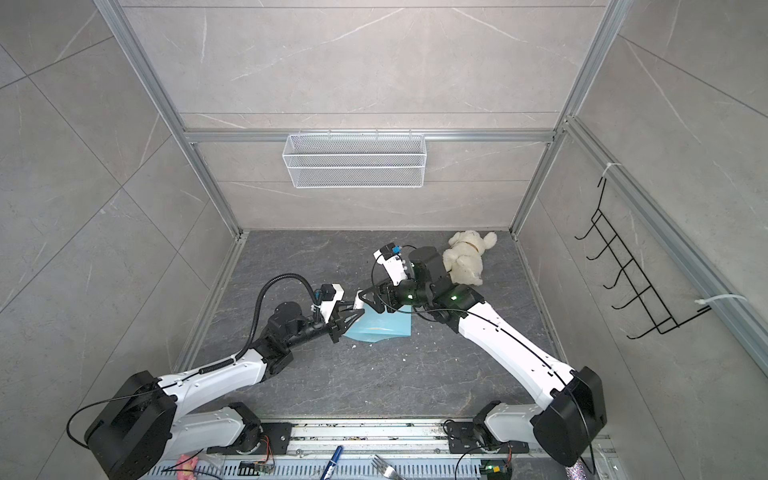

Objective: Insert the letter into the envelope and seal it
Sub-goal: 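Reach the right gripper to the glue stick held by the left gripper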

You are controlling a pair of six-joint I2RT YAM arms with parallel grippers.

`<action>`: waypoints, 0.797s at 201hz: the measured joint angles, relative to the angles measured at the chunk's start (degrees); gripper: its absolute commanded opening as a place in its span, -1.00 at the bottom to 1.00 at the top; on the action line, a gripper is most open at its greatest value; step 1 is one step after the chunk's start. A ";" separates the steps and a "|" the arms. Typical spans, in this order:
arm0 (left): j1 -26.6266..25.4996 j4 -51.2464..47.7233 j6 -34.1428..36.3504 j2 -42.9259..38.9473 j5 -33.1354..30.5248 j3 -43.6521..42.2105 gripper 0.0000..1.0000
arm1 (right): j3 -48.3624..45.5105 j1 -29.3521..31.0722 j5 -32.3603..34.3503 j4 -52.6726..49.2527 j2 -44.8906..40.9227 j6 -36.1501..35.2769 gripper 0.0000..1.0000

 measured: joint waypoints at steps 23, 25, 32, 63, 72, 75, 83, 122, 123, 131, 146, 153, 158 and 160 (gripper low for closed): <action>-0.02 0.02 -0.07 0.00 0.04 0.00 -1.00 | 0.02 1.36 0.48 0.37 1.62 0.22 0.19; -0.02 0.02 -0.07 0.00 0.02 0.00 -1.00 | 0.02 1.44 0.59 0.37 1.70 0.31 0.17; -0.02 0.02 -0.07 0.00 0.04 0.00 -1.00 | 0.07 1.79 0.68 0.42 1.99 0.42 0.12; -0.07 0.02 -0.09 -0.02 0.04 0.00 -1.00 | 1.01 3.30 1.66 0.87 3.15 0.46 -0.21; -0.04 0.20 -0.09 -0.07 0.02 0.00 -1.00 | 1.33 3.37 2.29 0.90 3.48 0.66 -0.29; -0.04 0.22 -0.09 -0.09 0.02 0.00 -1.00 | 1.49 3.37 2.38 0.90 3.61 0.42 -0.31; -0.04 0.35 -0.11 -0.13 0.00 0.00 -1.00 | 1.84 3.37 2.75 0.92 3.98 0.44 -0.36; 0.13 0.33 -0.61 -0.31 -0.20 0.00 -1.00 | 2.78 3.72 4.15 0.96 5.14 0.15 -0.46; 0.13 0.33 -0.63 -0.31 -0.20 0.00 -1.00 | 2.78 3.74 4.22 0.96 5.16 0.15 -0.46; 0.15 0.31 -0.79 -0.31 -0.20 0.00 -1.00 | 2.80 3.82 4.48 0.96 5.18 0.15 -0.40; 0.17 0.33 -0.81 -0.31 -0.13 0.00 -1.00 | 3.10 4.04 4.70 0.90 5.33 0.09 -0.27; 0.09 0.39 -0.81 -0.31 0.02 0.00 -1.00 | 3.26 4.33 4.70 0.98 5.51 0.02 -0.27; -0.02 0.39 -0.81 -0.33 0.09 0.00 -1.00 | 3.39 4.52 4.83 0.98 5.64 0.00 -0.27; -0.04 0.39 -0.81 -0.35 0.09 0.00 -1.00 | 3.43 4.57 4.87 0.98 5.66 0.00 -0.27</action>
